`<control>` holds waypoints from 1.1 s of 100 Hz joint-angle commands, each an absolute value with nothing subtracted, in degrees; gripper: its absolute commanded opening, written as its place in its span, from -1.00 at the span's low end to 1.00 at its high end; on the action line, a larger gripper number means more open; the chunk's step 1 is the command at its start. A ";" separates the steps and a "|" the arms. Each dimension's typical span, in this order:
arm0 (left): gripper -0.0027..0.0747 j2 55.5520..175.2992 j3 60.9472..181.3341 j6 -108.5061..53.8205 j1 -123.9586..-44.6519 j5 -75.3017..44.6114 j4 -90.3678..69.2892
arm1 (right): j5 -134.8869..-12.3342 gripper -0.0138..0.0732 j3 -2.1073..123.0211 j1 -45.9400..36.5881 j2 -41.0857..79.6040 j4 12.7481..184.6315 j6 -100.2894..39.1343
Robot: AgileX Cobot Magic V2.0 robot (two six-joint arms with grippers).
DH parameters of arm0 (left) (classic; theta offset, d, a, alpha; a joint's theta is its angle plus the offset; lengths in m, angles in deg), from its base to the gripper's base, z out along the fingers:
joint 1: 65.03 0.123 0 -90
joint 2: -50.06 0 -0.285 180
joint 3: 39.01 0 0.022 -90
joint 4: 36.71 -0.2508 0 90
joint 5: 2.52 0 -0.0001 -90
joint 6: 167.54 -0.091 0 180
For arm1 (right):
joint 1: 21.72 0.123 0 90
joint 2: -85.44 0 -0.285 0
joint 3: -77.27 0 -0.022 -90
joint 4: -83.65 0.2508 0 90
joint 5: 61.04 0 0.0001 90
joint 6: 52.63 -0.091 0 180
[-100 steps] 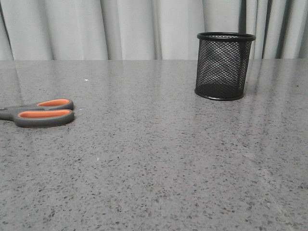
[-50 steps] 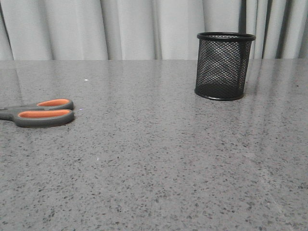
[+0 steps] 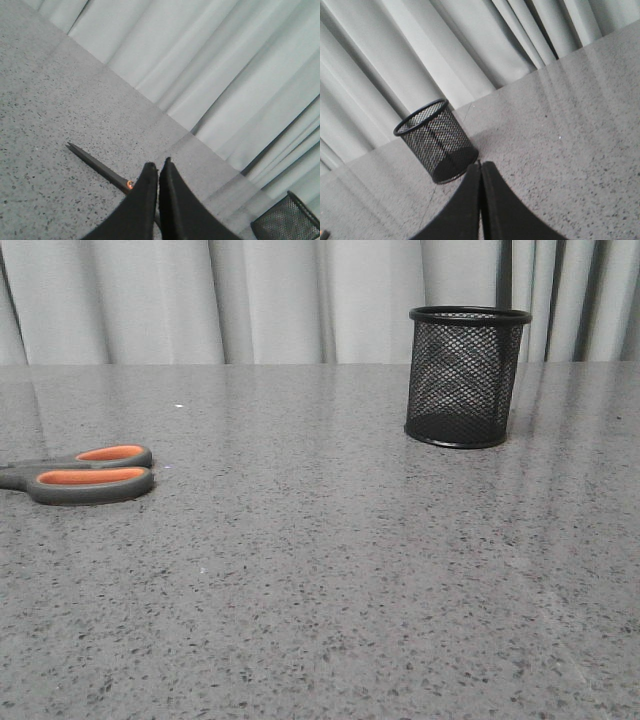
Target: Put scissors into bucket
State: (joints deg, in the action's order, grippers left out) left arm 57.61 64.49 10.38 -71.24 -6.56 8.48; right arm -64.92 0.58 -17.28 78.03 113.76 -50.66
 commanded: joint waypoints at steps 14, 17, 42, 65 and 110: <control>-0.99 58.23 75.60 10.67 -71.01 -8.32 3.98 | -73.79 -0.78 11.46 -17.58 76.04 113.48 -50.55; -0.99 59.33 77.98 10.67 -71.01 -10.69 2.10 | -75.61 -0.78 12.98 -17.58 74.63 113.34 -50.55; -0.99 76.47 97.58 3.20 -71.01 -34.91 -12.17 | -96.96 -0.78 28.96 -17.58 53.74 110.66 -50.55; -0.99 88.72 110.09 -2.93 -71.01 -47.72 -12.17 | -108.30 -0.79 41.02 -17.58 38.93 108.14 -49.79; -0.80 95.21 112.94 -8.06 -71.01 -49.46 -8.84 | -109.83 -0.78 45.18 -17.58 34.90 108.67 -42.50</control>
State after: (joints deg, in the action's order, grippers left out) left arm 93.92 110.69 -5.89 -71.24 -51.87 -12.34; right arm -112.02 42.88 -17.28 35.11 107.82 -44.98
